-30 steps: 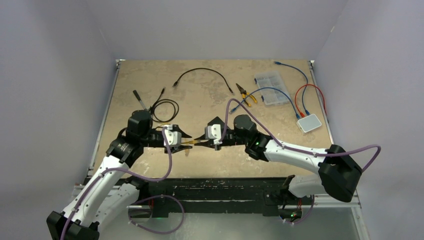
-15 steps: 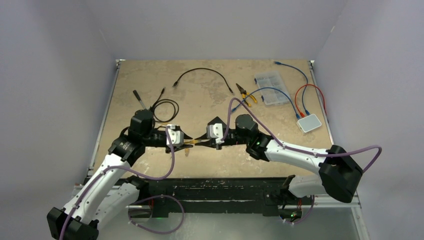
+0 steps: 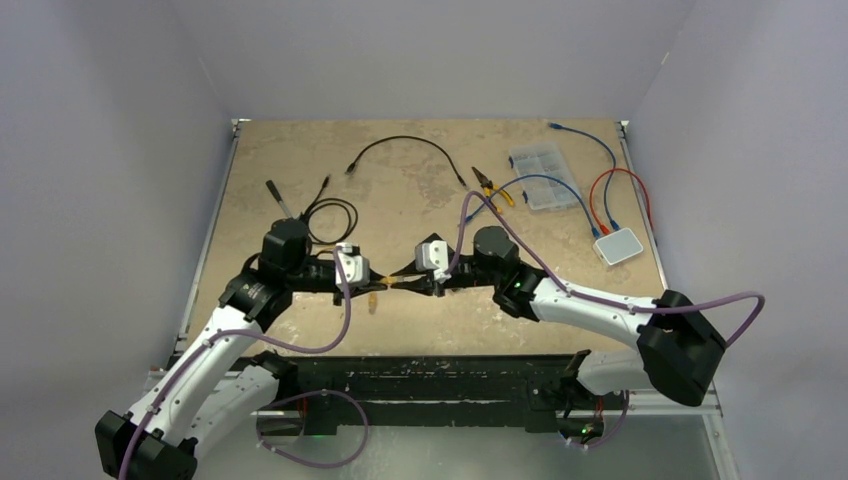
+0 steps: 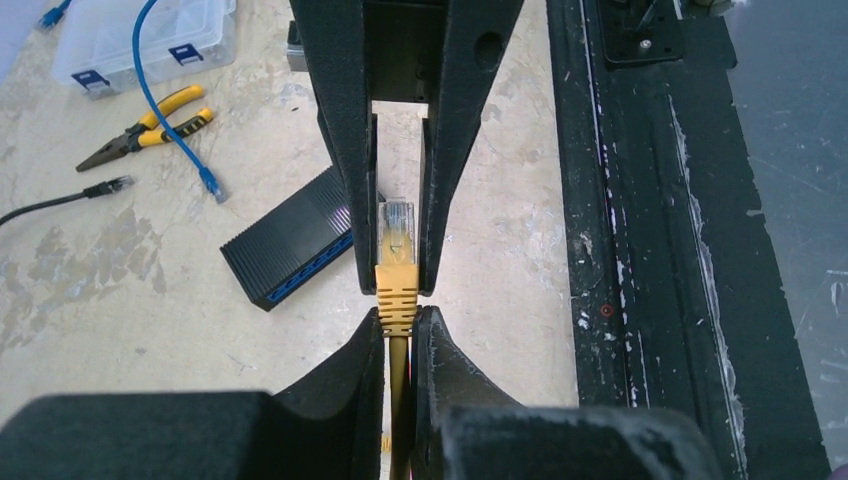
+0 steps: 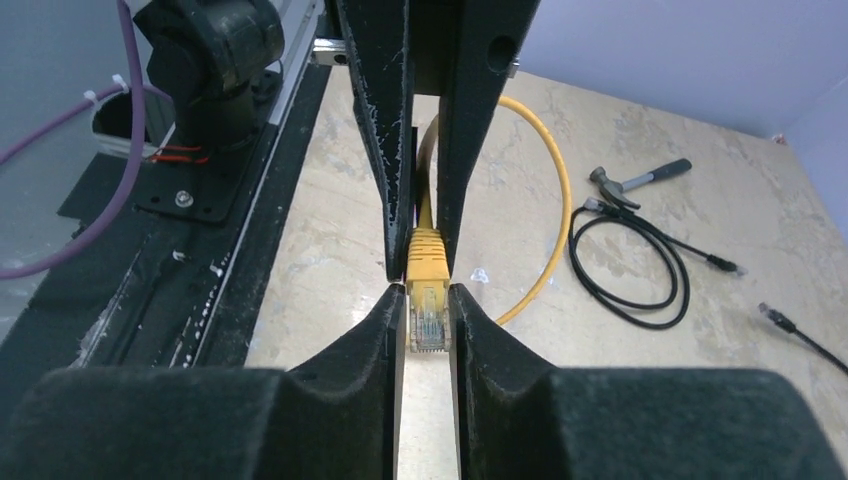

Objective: Insert the plug into the switch port
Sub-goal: Pick up the connector from the center of the board, then insert the connector into the switch port.

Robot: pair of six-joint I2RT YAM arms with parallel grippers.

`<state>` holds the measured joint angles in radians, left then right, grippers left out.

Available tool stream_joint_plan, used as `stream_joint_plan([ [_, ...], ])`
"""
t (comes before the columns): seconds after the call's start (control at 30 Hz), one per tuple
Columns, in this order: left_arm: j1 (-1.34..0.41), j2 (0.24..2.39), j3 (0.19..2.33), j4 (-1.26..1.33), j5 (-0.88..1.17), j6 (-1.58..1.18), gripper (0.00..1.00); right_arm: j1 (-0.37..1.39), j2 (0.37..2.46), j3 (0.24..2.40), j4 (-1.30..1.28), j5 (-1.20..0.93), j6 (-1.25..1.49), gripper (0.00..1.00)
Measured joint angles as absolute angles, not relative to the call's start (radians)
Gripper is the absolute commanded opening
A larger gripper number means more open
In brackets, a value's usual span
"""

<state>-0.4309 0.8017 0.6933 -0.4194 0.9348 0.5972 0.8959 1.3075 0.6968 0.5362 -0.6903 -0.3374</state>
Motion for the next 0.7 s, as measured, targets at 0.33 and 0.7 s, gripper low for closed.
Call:
stream_joint_plan([
  [0.33, -0.434, 0.839, 0.693, -0.330, 0.638, 0.287, 0.00, 0.819, 1.279, 0.683, 0.509, -0.471, -0.115, 0.84],
  [0.7, -0.434, 1.005, 0.715, -0.392, 0.262, 0.062, 0.00, 0.752, 1.410, 0.789, 0.183, -0.110, 0.038, 0.99],
])
